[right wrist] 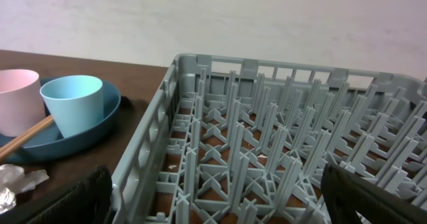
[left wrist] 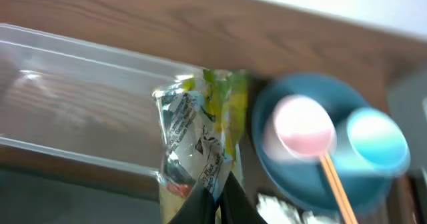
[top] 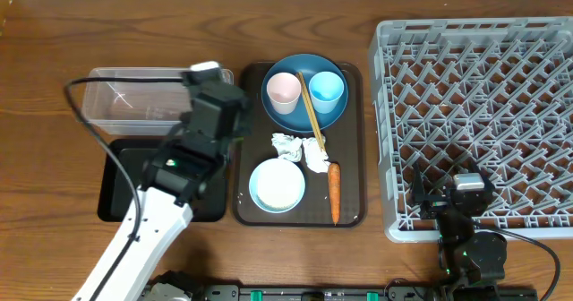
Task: Sort waste into correct bins and load items into the dishwasher rack
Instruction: 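Carry the wrapper left and release it into the clear bin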
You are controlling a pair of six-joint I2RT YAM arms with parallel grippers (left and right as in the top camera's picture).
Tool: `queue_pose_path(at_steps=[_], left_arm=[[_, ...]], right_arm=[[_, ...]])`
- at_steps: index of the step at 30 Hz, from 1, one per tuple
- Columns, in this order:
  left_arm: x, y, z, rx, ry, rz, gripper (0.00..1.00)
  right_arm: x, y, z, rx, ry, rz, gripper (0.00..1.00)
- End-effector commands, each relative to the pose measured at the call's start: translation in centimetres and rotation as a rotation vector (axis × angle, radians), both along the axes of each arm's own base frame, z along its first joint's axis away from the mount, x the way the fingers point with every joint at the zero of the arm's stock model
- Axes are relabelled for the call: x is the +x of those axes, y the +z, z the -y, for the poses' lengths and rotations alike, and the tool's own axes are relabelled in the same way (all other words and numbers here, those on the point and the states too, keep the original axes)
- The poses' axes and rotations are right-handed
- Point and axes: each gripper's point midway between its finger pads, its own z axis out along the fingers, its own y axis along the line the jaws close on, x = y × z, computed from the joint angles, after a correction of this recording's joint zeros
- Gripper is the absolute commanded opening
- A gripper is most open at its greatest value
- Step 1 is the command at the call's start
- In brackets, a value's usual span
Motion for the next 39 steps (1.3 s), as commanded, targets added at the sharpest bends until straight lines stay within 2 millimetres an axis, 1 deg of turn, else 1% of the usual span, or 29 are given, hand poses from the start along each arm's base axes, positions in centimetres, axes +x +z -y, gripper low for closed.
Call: queue_pose_path(at_steps=[1,4,6,9,11,15,17,20,21,22,23,24,25,27,28,30,34,36,37,38,39], left_arm=[[1.2,-0.2,-4.1,-0.017,0.174,0.019,0.06],[2.2,-1.4,-7.8,-0.077,0.332,0.014,0.06],[3.2,-2.7,-10.8,-0.119,0.451,0.011,0.06],[4.6,-4.6,-13.5,-0.157,0.523,-0.002,0.06],[5.8,-6.2,-14.9,-0.192,0.541,-0.013,0.06],[7.7,-9.5,-17.0,-0.274,0.548,-0.041,0.06],[8.0,-10.9,-17.8,-0.308,0.551,-0.061,0.06],[7.7,-12.2,-19.2,-0.323,0.592,-0.083,0.06],[7.5,-12.3,-19.6,-0.323,0.602,-0.088,0.08],[7.4,-12.3,-19.9,-0.321,0.608,-0.087,0.15],[7.4,-12.2,-20.1,-0.318,0.609,-0.083,0.27],[7.4,-11.9,-20.3,-0.311,0.605,-0.077,0.43],[7.3,-11.5,-20.5,-0.302,0.598,-0.069,0.56],[7.4,-10.4,-20.5,-0.276,0.569,-0.051,0.72],[7.5,-9.8,-20.2,-0.269,0.545,-0.039,0.76],[7.6,-8.2,-19.6,-0.273,0.501,-0.010,0.80],[7.0,-4.3,-18.4,-0.314,0.440,0.061,0.80],[6.6,-2.1,-16.9,-0.354,0.375,0.096,0.80],[6.4,-1.0,-15.9,-0.369,0.321,0.110,0.80],[6.0,0.5,-14.2,-0.370,0.226,0.128,0.80],[5.6,1.4,-12.9,-0.372,0.161,0.133,0.80]], right_arm=[[-0.1,-0.1,-0.6,-0.012,0.021,-0.003,0.99],[-0.1,-0.1,-0.6,-0.012,0.022,-0.003,0.99],[-0.1,-0.1,-0.6,-0.012,0.022,-0.003,0.99],[-0.1,-0.1,-0.6,-0.012,0.022,-0.003,0.99],[-0.1,-0.1,-0.6,-0.012,0.022,-0.003,0.99],[-0.1,-0.1,-0.6,-0.012,0.022,-0.003,0.99],[-0.1,-0.1,-0.6,-0.012,0.022,-0.003,0.99],[-0.1,-0.1,-0.6,-0.012,0.021,-0.003,0.99],[-0.1,-0.1,-0.6,-0.012,0.022,-0.003,0.99],[-0.1,-0.1,-0.6,-0.012,0.022,-0.003,0.99],[-0.1,-0.1,-0.6,-0.012,0.022,-0.003,0.99],[-0.1,-0.1,-0.6,-0.012,0.022,-0.003,0.99],[-0.1,-0.1,-0.6,-0.012,0.021,-0.003,0.99],[-0.1,-0.1,-0.6,-0.012,0.022,-0.003,0.99],[-0.1,-0.1,-0.6,-0.012,0.022,-0.003,0.99],[-0.1,-0.1,-0.6,-0.012,0.022,-0.003,0.99],[-0.1,-0.1,-0.6,-0.012,0.022,-0.003,0.99],[-0.1,-0.1,-0.6,-0.012,0.021,-0.003,0.99],[-0.1,-0.1,-0.6,-0.012,0.022,-0.003,0.99],[-0.1,-0.1,-0.6,-0.012,0.022,-0.003,0.99],[-0.1,-0.1,-0.6,-0.012,0.022,-0.003,0.99]])
